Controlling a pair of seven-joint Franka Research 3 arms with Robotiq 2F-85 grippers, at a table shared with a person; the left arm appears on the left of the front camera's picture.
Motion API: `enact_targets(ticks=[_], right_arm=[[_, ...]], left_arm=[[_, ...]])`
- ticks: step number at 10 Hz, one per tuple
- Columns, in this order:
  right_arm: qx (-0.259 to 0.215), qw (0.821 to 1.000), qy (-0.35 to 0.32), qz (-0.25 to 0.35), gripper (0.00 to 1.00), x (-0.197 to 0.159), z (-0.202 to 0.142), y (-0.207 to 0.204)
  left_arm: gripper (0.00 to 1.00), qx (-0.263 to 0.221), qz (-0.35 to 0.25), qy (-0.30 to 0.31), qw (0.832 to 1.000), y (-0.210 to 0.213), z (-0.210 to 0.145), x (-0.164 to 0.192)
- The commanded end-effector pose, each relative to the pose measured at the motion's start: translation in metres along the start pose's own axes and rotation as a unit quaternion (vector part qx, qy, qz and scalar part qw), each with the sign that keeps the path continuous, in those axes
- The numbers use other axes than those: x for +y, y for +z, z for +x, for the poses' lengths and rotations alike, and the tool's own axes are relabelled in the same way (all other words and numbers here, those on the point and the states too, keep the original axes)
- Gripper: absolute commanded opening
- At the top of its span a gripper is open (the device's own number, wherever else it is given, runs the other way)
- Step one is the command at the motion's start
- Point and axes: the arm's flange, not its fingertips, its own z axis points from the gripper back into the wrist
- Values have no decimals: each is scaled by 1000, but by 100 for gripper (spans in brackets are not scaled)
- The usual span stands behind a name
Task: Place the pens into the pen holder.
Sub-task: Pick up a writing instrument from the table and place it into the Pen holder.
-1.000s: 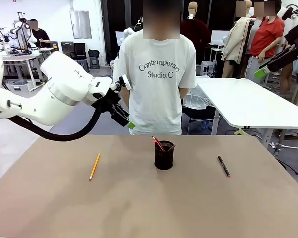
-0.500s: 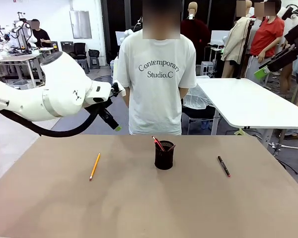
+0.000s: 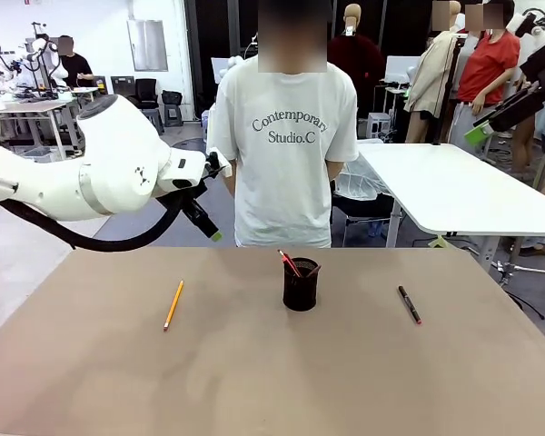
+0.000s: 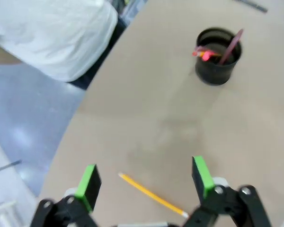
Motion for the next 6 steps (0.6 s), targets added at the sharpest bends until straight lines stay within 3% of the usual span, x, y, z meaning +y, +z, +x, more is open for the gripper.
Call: enact_targets(ticks=[1,4,6], right_arm=[[-8,1000,2,3,100,0,1,1],[-8,1000,2,3,100,0,1,1],[-8,1000,2,3,100,0,1,1]], left_arm=[[100,112,87,87,986,-22,4,3],[100,186,165,230,941,-47,-4,29],[100,196,157,308,918,-63,-12,31]])
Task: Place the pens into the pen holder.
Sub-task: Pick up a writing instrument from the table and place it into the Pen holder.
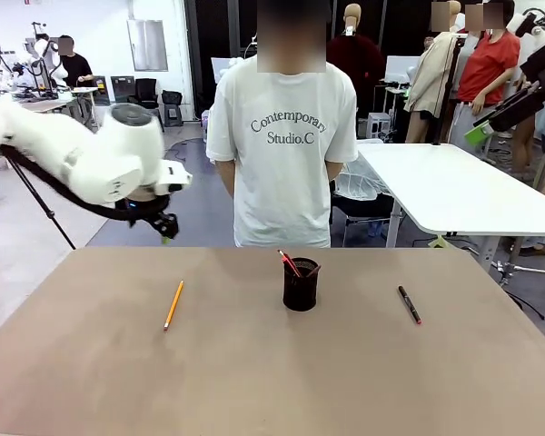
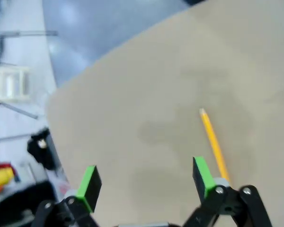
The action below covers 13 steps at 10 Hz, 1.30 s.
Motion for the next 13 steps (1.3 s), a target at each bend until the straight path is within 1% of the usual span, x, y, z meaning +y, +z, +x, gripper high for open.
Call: enact_targets(ticks=[1,2,4,6,7,8,10,12,13], right_arm=[[-8,1000,2,3,100,0,1,1],[-8,1000,2,3,100,0,1,1],[-8,1000,2,3,100,0,1,1],[-8,1000,2,3,100,0,1,1],[-8,1000,2,3,100,0,1,1],[-8,1000,2,3,100,0,1,1],[-8,1000,2,3,100,0,1,1],[-8,1000,2,3,100,0,1,1],[-8,1000,2,3,100,0,1,1]], left_arm=[[100,20,-37,63,997,-18,16,-37],[100,28,-44,78,996,-24,14,-31],[100,31,-63,116,991,-36,8,-35],[100,38,-109,142,983,-48,-2,-30],[100,56,-114,149,981,-55,-6,-25],[100,73,-127,150,978,-62,-11,-24],[100,95,-128,147,976,-75,-20,-28],[100,106,-126,119,979,-75,-26,-26],[100,97,-122,147,977,-79,-21,-33]])
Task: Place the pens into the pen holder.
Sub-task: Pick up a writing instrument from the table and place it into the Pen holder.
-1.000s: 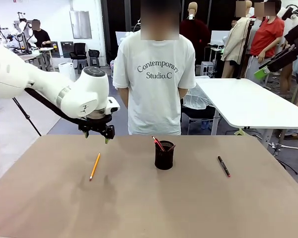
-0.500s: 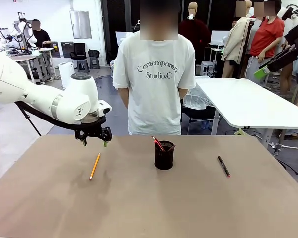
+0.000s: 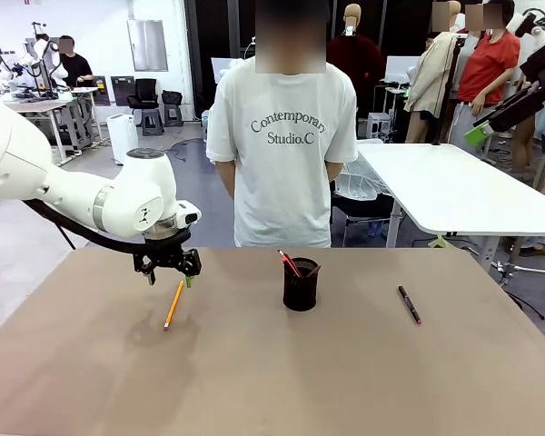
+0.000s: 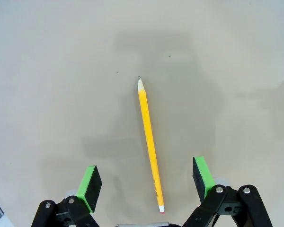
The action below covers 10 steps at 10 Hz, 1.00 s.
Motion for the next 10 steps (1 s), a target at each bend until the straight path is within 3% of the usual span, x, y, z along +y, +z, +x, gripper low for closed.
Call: enact_targets(ticks=[1,8,10], right_arm=[[-8,1000,2,3,100,0,1,1],[-8,1000,2,3,100,0,1,1],[-8,1000,2,3,100,0,1,1]], left_arm=[[100,-8,-3,12,1000,2,2,0],[100,-8,-3,12,1000,2,2,0],[100,17,6,-2,1000,-2,8,-8]])
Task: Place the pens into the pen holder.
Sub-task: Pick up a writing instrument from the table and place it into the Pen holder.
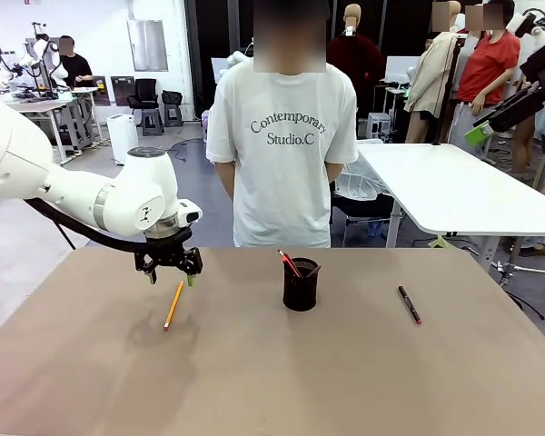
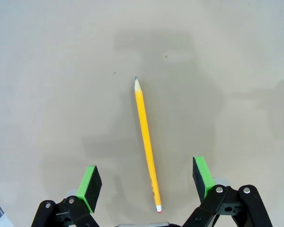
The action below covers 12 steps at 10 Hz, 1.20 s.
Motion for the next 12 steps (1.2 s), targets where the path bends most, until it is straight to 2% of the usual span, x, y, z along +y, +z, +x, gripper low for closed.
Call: enact_targets(ticks=[1,4,12], right_arm=[[-8,1000,2,3,100,0,1,1],[-8,1000,2,3,100,0,1,1],[-8,1000,2,3,100,0,1,1]], left_arm=[[100,19,3,-9,1000,-6,14,-6],[100,28,7,5,1000,-15,23,-13],[100,63,-21,-8,998,-48,39,-11]])
